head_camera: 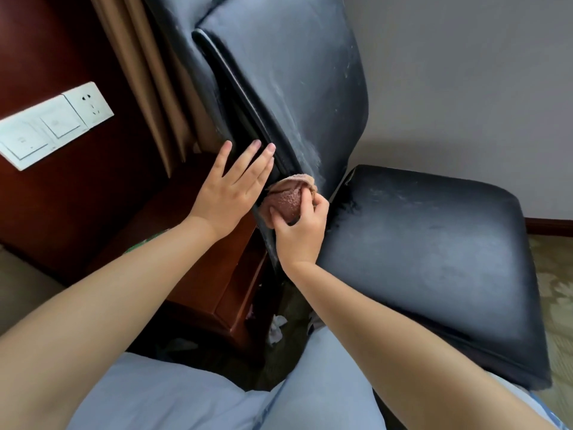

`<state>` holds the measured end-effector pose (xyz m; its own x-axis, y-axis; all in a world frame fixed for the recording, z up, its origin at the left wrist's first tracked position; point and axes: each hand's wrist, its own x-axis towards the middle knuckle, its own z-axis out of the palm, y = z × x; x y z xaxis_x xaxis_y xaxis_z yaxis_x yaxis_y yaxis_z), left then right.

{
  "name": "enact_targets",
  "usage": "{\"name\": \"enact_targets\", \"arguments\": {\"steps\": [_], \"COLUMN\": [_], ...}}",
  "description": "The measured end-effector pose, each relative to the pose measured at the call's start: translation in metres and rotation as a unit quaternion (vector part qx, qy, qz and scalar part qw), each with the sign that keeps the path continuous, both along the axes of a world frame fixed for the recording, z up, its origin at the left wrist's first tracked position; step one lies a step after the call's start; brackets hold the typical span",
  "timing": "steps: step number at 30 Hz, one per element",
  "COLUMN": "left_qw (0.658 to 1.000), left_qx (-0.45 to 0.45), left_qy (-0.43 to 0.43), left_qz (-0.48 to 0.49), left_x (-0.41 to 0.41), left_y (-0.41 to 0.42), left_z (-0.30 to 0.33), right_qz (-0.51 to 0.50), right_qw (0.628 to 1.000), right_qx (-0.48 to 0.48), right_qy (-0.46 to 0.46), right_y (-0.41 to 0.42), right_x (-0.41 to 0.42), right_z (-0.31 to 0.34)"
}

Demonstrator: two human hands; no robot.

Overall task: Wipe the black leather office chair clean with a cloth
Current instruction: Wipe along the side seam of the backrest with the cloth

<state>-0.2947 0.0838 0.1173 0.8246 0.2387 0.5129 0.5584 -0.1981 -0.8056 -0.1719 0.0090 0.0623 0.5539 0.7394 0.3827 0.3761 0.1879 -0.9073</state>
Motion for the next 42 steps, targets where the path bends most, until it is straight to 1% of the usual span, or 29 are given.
{"name": "enact_targets", "arguments": {"steps": [3, 5, 9, 11, 13, 15, 16, 17, 20, 23, 26, 29, 32, 35, 38, 40, 42], "left_qw": [0.999, 0.999, 0.998, 0.999, 0.999, 0.999, 0.999, 0.999, 0.999, 0.999, 0.999, 0.999, 0.998, 0.998, 0.997, 0.997, 0.996], "left_qx": [0.002, -0.007, -0.009, -0.001, -0.004, -0.008, -0.009, -0.010, -0.015, -0.014, -0.028, -0.045, -0.041, -0.046, -0.055, -0.051, -0.045], "left_qy": [-0.027, -0.035, -0.041, -0.045, -0.044, -0.042, -0.043, -0.044, -0.040, -0.037, -0.040, -0.020, -0.032, -0.036, -0.035, -0.041, -0.050], "left_qz": [-0.020, -0.030, -0.035, -0.029, -0.021, -0.014, -0.015, -0.019, -0.020, -0.015, -0.018, -0.015, -0.023, -0.028, -0.035, -0.047, -0.060], "left_x": [0.001, 0.001, 0.002, 0.004, 0.005, 0.006, 0.006, 0.006, 0.005, 0.006, 0.005, 0.004, 0.006, 0.005, 0.005, 0.005, 0.006], "left_y": [0.004, 0.005, 0.005, 0.004, 0.001, -0.002, -0.002, -0.002, -0.001, -0.001, 0.000, 0.001, 0.006, 0.009, 0.009, 0.011, 0.015], "left_z": [-0.007, -0.012, -0.015, -0.017, -0.018, -0.018, -0.019, -0.019, -0.020, -0.026, -0.035, -0.043, -0.047, -0.050, -0.053, -0.054, -0.054], "right_qz": [-0.064, -0.084, -0.066, -0.057, -0.055, -0.042, -0.027, -0.014, -0.002, -0.008, -0.015, -0.013, -0.008, -0.014, -0.014, -0.008, -0.002], "right_qw": [0.995, 0.992, 0.996, 0.996, 0.990, 0.974, 0.968, 0.967, 0.973, 0.976, 0.979, 0.983, 0.987, 0.988, 0.988, 0.990, 0.990], "right_qx": [-0.019, -0.041, -0.047, -0.070, -0.130, -0.213, -0.233, -0.229, -0.153, -0.099, -0.099, -0.097, -0.102, -0.094, -0.110, -0.119, -0.117], "right_qy": [-0.076, -0.090, -0.047, -0.017, 0.015, 0.059, 0.087, 0.114, 0.174, 0.195, 0.176, 0.155, 0.125, 0.125, 0.107, 0.081, 0.075], "right_y": [0.009, 0.009, 0.009, 0.007, 0.002, -0.004, -0.007, -0.010, -0.012, -0.006, -0.001, 0.005, 0.007, 0.008, 0.006, 0.008, 0.010], "right_x": [0.000, -0.001, -0.001, -0.001, -0.001, -0.001, -0.002, -0.002, -0.003, -0.006, -0.010, -0.010, -0.008, -0.009, -0.006, -0.002, 0.000], "right_z": [-0.010, -0.016, -0.022, -0.024, -0.030, -0.037, -0.040, -0.042, -0.032, -0.022, -0.027, -0.037, -0.042, -0.049, -0.067, -0.079, -0.087]}}
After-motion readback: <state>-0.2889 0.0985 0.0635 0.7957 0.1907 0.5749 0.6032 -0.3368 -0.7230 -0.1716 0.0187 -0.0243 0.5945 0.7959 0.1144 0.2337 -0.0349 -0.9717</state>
